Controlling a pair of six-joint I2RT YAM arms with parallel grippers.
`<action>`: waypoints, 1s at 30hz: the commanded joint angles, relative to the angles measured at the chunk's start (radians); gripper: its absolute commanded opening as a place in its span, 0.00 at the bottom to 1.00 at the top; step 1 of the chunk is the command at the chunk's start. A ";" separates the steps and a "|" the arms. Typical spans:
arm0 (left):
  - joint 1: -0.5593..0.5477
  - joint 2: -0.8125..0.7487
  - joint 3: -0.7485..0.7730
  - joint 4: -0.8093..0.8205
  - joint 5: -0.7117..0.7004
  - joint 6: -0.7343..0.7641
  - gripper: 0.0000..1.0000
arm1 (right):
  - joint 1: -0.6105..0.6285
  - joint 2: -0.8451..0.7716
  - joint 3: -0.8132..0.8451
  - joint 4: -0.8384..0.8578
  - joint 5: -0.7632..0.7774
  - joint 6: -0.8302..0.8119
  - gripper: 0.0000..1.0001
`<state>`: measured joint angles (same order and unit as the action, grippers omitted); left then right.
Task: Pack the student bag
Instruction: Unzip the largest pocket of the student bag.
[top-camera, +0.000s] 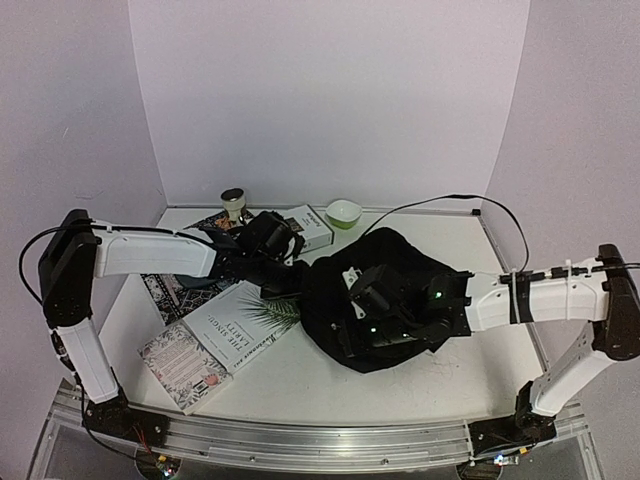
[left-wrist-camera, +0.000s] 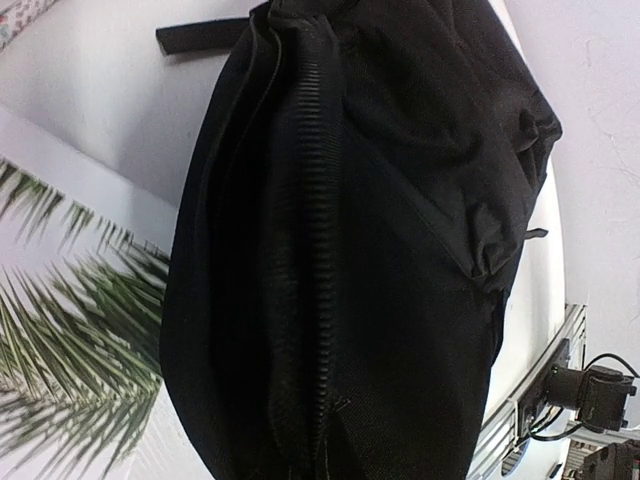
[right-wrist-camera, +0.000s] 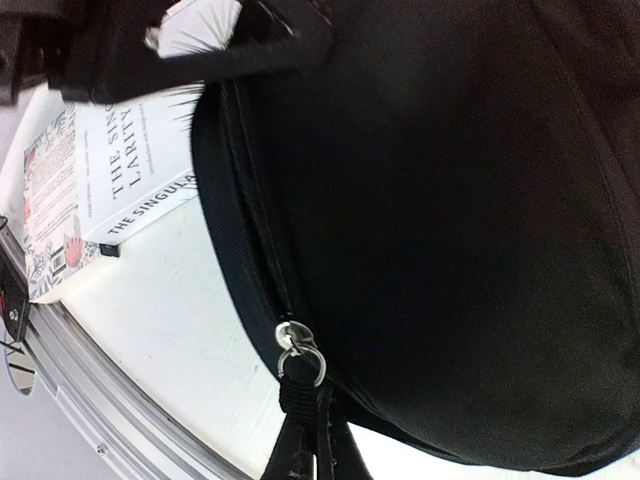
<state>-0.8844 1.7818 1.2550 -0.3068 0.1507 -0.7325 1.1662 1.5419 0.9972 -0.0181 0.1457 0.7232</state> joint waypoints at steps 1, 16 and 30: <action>0.085 0.038 0.088 0.002 -0.079 0.090 0.00 | -0.002 -0.096 -0.062 -0.082 0.036 0.037 0.00; 0.164 0.089 0.274 -0.101 -0.094 0.222 0.00 | -0.105 -0.352 -0.270 -0.261 0.115 0.167 0.00; 0.187 -0.067 0.117 -0.101 -0.028 0.167 0.00 | -0.268 -0.408 -0.331 -0.316 0.070 0.167 0.00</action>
<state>-0.7650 1.8207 1.4025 -0.4028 0.2092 -0.5574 0.9341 1.0982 0.6785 -0.1683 0.1841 0.8921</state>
